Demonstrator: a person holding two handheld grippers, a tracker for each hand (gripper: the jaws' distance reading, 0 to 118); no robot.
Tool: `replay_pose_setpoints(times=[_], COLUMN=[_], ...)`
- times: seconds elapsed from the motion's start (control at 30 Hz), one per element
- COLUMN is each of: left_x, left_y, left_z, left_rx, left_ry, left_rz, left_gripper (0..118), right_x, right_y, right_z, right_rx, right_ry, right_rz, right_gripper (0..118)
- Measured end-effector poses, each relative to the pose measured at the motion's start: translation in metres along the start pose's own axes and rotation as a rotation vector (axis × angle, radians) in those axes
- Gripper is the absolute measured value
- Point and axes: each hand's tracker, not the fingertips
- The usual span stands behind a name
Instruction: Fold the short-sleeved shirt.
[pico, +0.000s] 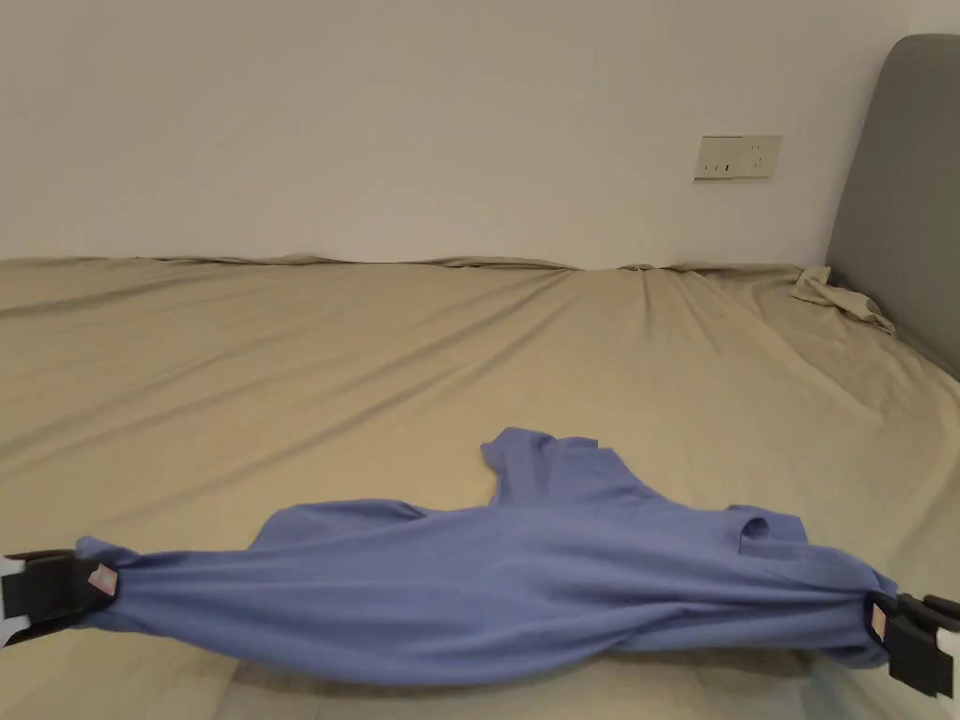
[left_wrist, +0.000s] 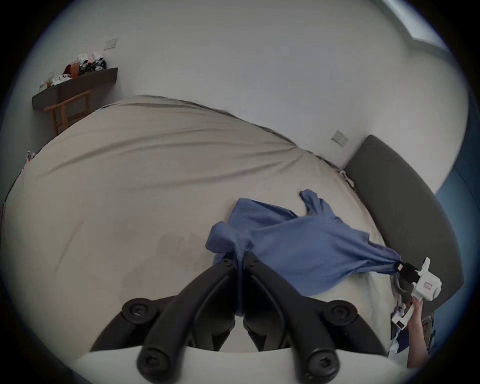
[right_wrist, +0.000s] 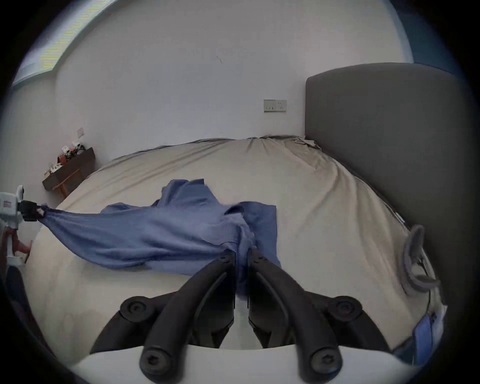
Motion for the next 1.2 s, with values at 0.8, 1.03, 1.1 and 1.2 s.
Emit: replay_pose_setpoints(times=[0.8, 1.03, 1.1, 1.2], left_x=[0.003, 0.058, 0.053, 0.042], left_y=[-0.175, -0.169, -0.167, -0.176], left_z=[0.154, 0.233, 0.237, 0.231], left_rx=[-0.158, 0.103, 0.063, 0.038], left_ry=[0.121, 0.034, 0.052, 0.093], left_rz=[-0.092, -0.151, -0.078, -0.088], left_gripper=[91, 0, 0, 0], right_x=[0.000, -0.045, -0.058, -0.070], right_y=[-0.101, -0.069, -0.073, -0.076], right_z=[0.178, 0.226, 0.225, 0.222], right_rx=[-0.259, -0.100, -0.078, -0.103], right_ry=[-0.005, 0.104, 0.077, 0.143], right_rz=[0.069, 0.080, 0.085, 0.104], right_gripper=[99, 3, 3, 3])
